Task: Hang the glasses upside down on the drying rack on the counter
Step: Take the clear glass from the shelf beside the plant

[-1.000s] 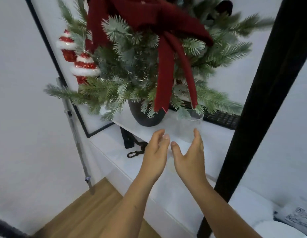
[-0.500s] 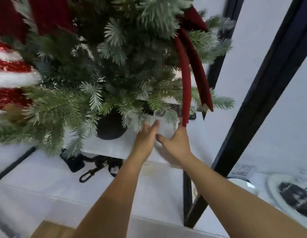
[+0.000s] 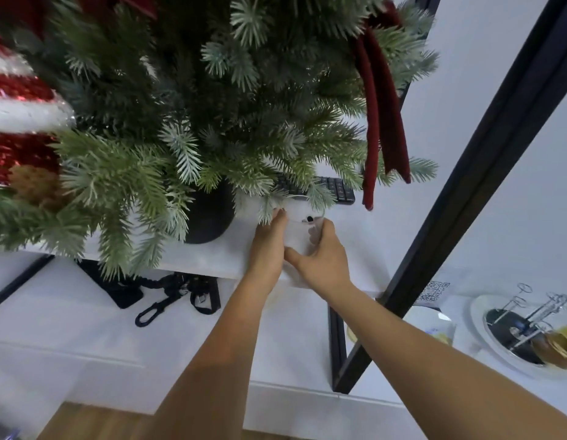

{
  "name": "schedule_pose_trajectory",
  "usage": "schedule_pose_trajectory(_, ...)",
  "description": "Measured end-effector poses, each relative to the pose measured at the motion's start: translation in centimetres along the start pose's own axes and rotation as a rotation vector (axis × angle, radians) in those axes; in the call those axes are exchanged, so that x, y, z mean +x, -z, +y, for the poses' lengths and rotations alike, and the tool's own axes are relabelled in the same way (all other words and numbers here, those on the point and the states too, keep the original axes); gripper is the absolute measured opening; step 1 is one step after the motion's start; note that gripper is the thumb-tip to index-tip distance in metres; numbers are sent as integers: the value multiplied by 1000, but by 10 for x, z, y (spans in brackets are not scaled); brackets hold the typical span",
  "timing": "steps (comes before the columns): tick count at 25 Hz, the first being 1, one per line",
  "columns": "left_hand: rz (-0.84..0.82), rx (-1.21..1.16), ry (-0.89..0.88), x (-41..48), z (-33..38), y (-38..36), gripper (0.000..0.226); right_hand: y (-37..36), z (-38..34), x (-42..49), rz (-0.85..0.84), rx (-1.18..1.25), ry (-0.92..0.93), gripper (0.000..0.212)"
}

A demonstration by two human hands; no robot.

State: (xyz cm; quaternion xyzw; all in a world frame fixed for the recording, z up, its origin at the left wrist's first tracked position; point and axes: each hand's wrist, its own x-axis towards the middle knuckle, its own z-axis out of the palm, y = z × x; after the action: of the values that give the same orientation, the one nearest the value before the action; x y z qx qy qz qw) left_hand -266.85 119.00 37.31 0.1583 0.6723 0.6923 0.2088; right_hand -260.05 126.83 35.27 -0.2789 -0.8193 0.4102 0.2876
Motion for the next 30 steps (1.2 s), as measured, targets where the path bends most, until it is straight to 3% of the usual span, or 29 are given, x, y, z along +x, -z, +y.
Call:
schedule_pose_trajectory(2,36,-63,1,-10,-5,2,71,2,-2,-11,-3,-8,31,53)
schedule_pose_trajectory(4,82,-106,2,-24,-6,6,77,3,-5,-22,-32,11,29,58)
schedule_pose_trajectory(7,117,-86,-17,-54,-10,12,67,11,-9,-47,-90,116,9,64)
schedule_pose_trajectory(10,107,-21,-100,-83,-4,11,40,41,-10,-71,-142,181,34,67)
schedule_pose_trajectory(14,114,-38,-207,-130,15,-6,52,108,-6,-101,-250,231,154,70)
schedule_pose_trajectory(17,50,-84,-276,-171,27,-59,62,171,9,-130,-299,290,230,71)
schedule_pose_trajectory(22,-126,-131,-362,-218,53,-179,71,265,55,-157,-190,357,262,77)
schedule_pose_trajectory(26,-211,-106,-346,-239,52,-276,82,351,102,-167,-86,337,197,74)
schedule_pose_trajectory(30,-473,-43,-351,-253,45,-372,83,436,154,-178,66,362,28,86)
